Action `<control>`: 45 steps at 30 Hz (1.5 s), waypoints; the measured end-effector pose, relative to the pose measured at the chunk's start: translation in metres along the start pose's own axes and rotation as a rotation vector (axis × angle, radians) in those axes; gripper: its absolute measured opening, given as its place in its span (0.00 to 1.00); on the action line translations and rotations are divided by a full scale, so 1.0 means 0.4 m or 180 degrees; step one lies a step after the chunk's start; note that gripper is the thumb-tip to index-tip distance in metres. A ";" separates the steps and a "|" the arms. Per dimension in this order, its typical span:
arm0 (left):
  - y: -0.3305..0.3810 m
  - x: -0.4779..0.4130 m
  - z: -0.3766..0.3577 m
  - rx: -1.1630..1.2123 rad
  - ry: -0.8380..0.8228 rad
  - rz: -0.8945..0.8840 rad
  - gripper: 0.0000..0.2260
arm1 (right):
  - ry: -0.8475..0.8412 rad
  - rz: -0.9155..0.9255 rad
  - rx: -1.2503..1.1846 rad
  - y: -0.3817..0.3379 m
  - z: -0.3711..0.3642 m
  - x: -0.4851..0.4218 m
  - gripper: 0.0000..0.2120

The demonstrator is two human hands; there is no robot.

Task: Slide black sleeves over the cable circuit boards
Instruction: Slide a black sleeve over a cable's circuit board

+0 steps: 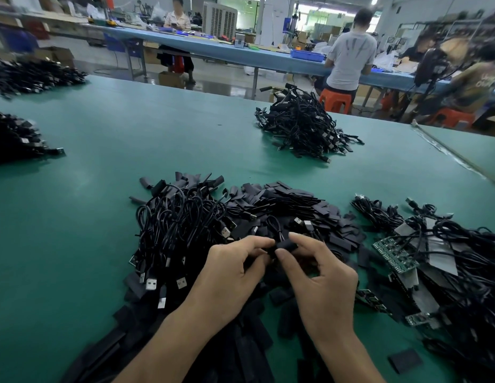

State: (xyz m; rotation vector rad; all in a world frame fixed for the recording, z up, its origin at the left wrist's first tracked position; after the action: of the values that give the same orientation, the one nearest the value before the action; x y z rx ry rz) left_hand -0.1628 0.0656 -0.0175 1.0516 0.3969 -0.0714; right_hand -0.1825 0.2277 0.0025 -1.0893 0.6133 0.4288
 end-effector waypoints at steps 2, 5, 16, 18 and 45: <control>0.007 0.000 0.003 -0.0098 0.0066 -0.0057 0.13 | -0.0035 -0.0027 0.0169 0.005 -0.005 0.000 0.14; 0.004 -0.001 0.008 -0.0115 0.0152 -0.0022 0.12 | -0.0123 -0.0277 0.0062 0.023 -0.018 0.004 0.15; -0.027 0.000 0.012 0.0129 0.0296 0.0345 0.11 | 0.0137 -0.1202 -0.0852 0.088 -0.022 0.019 0.10; -0.029 0.000 0.015 0.0227 0.0330 0.0424 0.12 | 0.0184 -0.1255 -0.0914 0.090 -0.022 0.020 0.08; -0.025 0.001 0.032 0.0344 0.0650 0.0392 0.09 | 0.0125 -0.1892 -0.1740 0.110 -0.052 0.042 0.09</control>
State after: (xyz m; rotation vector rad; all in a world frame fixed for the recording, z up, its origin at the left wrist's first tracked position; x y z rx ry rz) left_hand -0.1614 0.0497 -0.0203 1.1924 0.5163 0.1267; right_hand -0.2015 0.2269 -0.0452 -1.7337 0.1770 0.0476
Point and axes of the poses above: each hand's wrist, its own x-axis away from the middle knuckle, its own z-axis out of the back of the hand, y = z × x, the point moved 9 cm from there along -x, towards the middle knuckle, and after that the axes turned 1 degree about y, right-handed, at the moved point
